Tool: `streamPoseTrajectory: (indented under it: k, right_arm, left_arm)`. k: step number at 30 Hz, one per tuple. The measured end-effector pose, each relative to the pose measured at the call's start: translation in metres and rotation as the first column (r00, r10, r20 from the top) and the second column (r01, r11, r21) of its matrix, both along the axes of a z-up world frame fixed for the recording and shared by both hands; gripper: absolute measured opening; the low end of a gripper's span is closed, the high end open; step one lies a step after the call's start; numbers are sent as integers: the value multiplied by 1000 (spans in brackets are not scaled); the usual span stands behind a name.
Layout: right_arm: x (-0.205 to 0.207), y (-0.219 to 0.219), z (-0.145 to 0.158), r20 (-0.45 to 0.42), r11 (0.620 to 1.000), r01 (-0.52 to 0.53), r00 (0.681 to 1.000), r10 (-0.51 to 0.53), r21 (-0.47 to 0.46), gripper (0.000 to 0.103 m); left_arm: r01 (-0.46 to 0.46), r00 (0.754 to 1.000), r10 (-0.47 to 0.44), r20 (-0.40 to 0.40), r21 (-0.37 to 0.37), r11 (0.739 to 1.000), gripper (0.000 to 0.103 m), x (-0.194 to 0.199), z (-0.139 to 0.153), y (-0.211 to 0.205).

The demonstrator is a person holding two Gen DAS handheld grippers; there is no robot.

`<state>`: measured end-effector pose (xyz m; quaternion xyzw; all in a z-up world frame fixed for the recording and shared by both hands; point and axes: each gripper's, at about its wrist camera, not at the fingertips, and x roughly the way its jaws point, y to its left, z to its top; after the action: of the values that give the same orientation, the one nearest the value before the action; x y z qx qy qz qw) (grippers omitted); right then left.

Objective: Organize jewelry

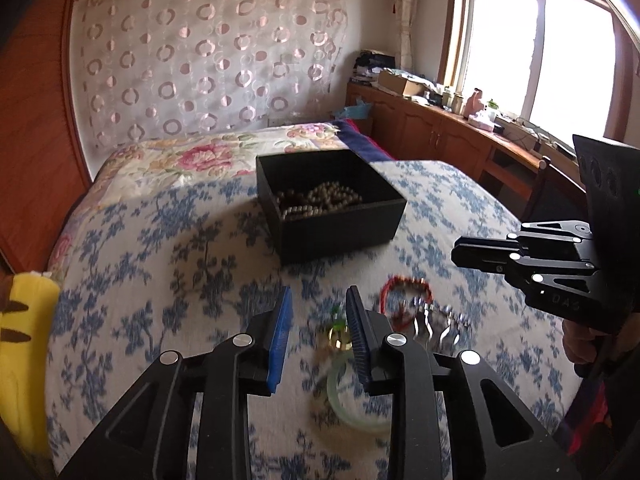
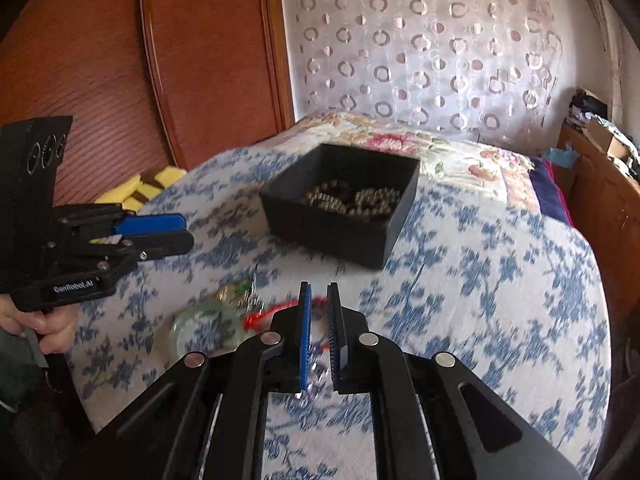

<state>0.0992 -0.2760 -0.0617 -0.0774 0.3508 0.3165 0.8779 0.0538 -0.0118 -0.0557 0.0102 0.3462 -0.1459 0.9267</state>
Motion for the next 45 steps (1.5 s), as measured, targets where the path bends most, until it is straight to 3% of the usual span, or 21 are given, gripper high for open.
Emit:
streamPoseTrajectory:
  k: [5, 15, 25, 28, 31, 32, 35, 45]
  right_arm:
    - [-2, 1, -17, -45, 1000, -4, 999, 3, -11, 21]
    - [3, -1, -37, -123, 1000, 0, 992, -1, -10, 26]
    - [9, 0, -42, -183, 1000, -6, 983, 11, 27, 29]
    - [13, 4, -46, -194, 1000, -4, 981, 7, 20, 38]
    - [13, 5, -48, -198, 1000, -7, 980, 12, 27, 39]
    - [12, 5, -48, -196, 1000, -9, 981, 14, 27, 39]
    - [12, 5, -49, -197, 1000, -9, 980, 14, 28, 26]
    - [1, -12, -39, -128, 1000, 29, 991, -29, 3, 25]
  left_arm:
    - [-9, 1000, 9, -20, 5, 1000, 37, -10, -11, 5]
    - [-27, 999, 28, -32, 12, 1000, 72, -19, -22, 7]
    - [-34, 998, 36, -58, 20, 999, 78, -19, -33, 5]
    - [-34, 997, 35, -62, 21, 999, 78, -19, -33, 5]
    - [-33, 998, 34, -59, 19, 999, 78, -20, -33, 5]
    - [-33, 998, 34, -58, 19, 999, 79, -20, -33, 5]
    - [-23, 998, 24, -65, 25, 999, 79, -22, -35, 2]
    - [16, 996, -13, -83, 30, 999, 82, -24, -39, -9]
